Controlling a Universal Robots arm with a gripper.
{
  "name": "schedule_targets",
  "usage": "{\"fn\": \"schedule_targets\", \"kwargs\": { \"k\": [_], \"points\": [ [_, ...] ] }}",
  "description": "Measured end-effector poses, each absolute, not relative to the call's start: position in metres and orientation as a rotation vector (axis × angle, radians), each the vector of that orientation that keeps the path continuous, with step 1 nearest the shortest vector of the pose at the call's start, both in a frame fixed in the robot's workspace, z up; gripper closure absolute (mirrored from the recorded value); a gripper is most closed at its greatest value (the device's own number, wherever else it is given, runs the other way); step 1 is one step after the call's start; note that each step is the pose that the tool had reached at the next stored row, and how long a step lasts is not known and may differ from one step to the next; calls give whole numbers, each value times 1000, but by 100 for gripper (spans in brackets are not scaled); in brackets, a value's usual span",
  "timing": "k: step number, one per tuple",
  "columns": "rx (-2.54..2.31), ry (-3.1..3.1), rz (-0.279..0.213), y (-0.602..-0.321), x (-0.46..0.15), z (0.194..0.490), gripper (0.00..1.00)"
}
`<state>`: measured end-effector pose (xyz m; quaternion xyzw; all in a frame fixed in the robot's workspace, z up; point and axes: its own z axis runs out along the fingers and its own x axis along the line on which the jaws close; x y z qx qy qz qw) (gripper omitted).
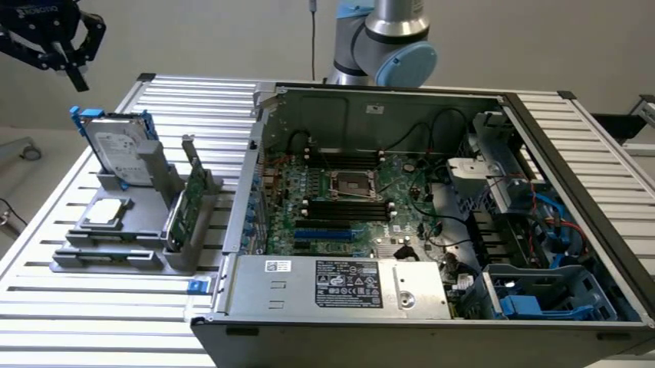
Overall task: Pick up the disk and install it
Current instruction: 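Pick up the disk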
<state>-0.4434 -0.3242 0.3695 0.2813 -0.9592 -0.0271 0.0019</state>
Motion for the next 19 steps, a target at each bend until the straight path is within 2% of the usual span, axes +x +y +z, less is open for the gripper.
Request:
{"fn": "schedule_targets", "kwargs": {
  "k": [19],
  "points": [
    [1385, -2804, -82, -324, -443, 369, 89]
  ]
}}
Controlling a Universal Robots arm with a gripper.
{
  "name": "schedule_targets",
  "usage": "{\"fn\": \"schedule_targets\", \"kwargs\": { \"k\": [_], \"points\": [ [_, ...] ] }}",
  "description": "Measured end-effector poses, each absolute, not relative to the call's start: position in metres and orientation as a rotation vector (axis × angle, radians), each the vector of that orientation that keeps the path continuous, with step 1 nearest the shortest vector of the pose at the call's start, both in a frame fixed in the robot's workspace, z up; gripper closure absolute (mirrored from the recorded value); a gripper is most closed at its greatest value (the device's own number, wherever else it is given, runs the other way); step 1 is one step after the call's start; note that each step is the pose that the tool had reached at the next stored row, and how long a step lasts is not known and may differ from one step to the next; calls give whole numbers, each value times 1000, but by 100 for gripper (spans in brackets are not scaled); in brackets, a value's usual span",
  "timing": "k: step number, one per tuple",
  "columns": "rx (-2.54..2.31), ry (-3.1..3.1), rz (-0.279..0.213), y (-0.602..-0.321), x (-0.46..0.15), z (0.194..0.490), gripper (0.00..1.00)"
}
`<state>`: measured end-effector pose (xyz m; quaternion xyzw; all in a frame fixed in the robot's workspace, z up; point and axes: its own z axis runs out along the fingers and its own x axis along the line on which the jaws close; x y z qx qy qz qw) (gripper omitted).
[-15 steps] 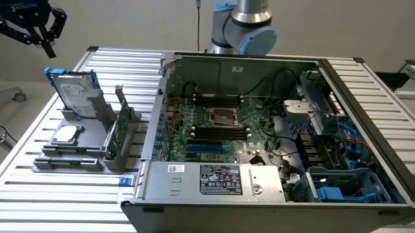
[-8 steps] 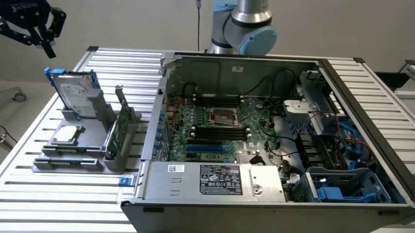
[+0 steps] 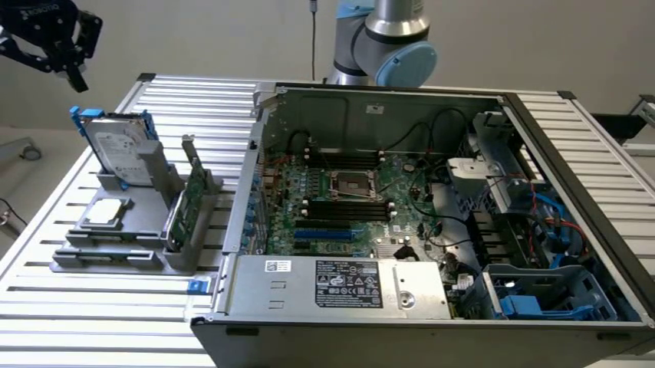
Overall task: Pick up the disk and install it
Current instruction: 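Pick up the disk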
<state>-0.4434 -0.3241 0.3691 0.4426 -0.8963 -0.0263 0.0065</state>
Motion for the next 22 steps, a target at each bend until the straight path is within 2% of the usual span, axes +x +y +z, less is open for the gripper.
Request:
{"fn": "schedule_targets", "kwargs": {
  "k": [22],
  "points": [
    [1907, -2466, -76, -324, -443, 369, 89]
  ]
}}
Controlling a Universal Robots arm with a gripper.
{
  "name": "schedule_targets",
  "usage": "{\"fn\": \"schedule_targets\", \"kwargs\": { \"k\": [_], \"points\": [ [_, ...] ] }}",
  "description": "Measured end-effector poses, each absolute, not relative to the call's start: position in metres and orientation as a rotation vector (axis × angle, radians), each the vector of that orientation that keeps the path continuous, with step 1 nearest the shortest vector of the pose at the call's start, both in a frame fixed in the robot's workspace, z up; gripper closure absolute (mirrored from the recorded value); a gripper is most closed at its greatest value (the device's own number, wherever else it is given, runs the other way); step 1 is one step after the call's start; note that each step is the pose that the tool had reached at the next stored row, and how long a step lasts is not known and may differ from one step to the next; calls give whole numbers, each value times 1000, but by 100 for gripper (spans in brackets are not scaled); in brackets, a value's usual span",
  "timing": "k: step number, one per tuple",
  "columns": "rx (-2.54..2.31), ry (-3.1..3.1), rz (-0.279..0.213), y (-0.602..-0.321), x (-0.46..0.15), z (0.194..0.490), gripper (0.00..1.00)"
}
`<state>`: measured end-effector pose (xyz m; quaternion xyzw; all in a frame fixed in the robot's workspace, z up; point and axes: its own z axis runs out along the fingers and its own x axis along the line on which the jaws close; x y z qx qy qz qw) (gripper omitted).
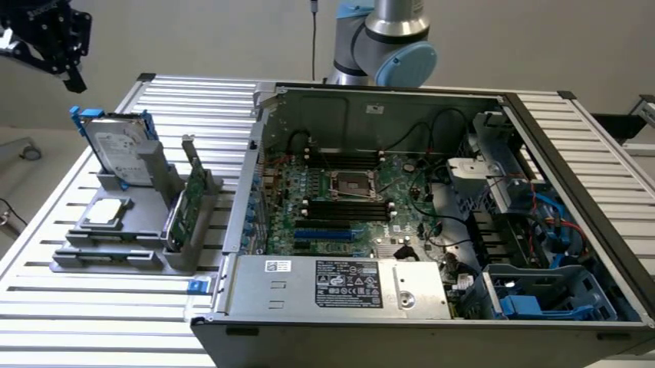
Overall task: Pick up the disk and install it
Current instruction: 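Pick up the disk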
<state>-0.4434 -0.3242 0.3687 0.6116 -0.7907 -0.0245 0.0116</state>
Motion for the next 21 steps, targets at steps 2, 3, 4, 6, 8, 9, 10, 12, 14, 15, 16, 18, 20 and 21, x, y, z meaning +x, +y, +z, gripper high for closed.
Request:
{"fn": "schedule_targets", "kwargs": {
  "k": [2, 3, 4, 6, 8, 9, 10, 12, 14, 15, 16, 18, 20, 21],
  "points": [
    [1951, -2430, -76, -324, -443, 369, 89],
    [1974, -2411, -75, -324, -443, 369, 89],
    [1995, -2393, -75, -324, -443, 368, 89],
    [2037, -2356, -74, -324, -443, 368, 89],
    [2080, -2317, -74, -324, -443, 368, 89],
    [2100, -2298, -73, -324, -443, 367, 89],
    [2121, -2279, -73, -324, -443, 367, 89],
    [2161, -2240, -72, -324, -443, 366, 89],
    [2201, -2199, -71, -324, -443, 365, 89],
    [2221, -2179, -70, -324, -443, 364, 89],
    [2240, -2159, -70, -324, -443, 363, 89],
    [2280, -2117, -69, -324, -443, 362, 89],
    [2319, -2076, -68, -324, -443, 361, 89],
    [2336, -2060, -66, -324, -443, 360, 89]
  ]
}}
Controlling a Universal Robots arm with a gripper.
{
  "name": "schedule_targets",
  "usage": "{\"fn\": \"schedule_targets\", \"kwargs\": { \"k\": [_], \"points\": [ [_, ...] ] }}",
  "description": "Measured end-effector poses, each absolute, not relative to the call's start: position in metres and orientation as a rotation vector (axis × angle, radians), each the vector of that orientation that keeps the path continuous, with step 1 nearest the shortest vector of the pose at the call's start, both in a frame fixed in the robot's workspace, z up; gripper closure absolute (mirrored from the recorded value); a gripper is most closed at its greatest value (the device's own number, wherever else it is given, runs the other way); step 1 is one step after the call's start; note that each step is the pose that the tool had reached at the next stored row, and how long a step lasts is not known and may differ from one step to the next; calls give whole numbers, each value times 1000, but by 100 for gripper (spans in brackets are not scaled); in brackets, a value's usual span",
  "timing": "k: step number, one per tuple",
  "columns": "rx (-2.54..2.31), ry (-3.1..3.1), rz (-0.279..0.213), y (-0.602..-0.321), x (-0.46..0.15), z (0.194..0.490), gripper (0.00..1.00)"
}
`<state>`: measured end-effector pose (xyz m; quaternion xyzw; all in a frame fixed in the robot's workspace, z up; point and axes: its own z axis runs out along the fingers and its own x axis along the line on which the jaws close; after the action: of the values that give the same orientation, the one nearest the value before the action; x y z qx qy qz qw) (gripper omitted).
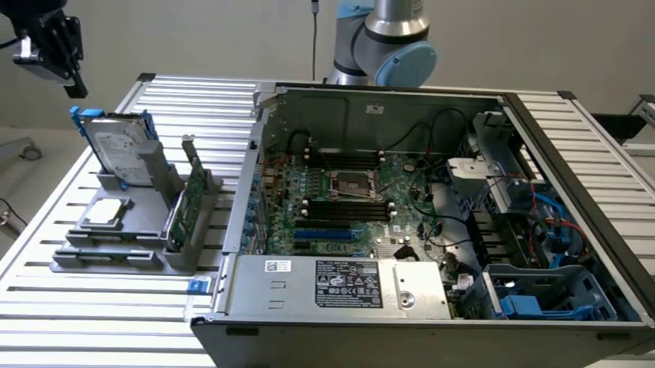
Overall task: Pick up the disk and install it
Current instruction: 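Pick up the disk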
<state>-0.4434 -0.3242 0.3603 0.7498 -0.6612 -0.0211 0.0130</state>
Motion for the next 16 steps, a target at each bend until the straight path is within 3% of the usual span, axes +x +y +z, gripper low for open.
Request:
{"fn": "schedule_targets", "kwargs": {
  "k": [4, 11, 16],
  "points": [
    [2388, -2033, -40, -324, -444, 360, 89],
    [2389, -2033, -38, -324, -444, 359, 88],
    [2388, -2034, -38, -324, -444, 357, 64]
  ]
}}
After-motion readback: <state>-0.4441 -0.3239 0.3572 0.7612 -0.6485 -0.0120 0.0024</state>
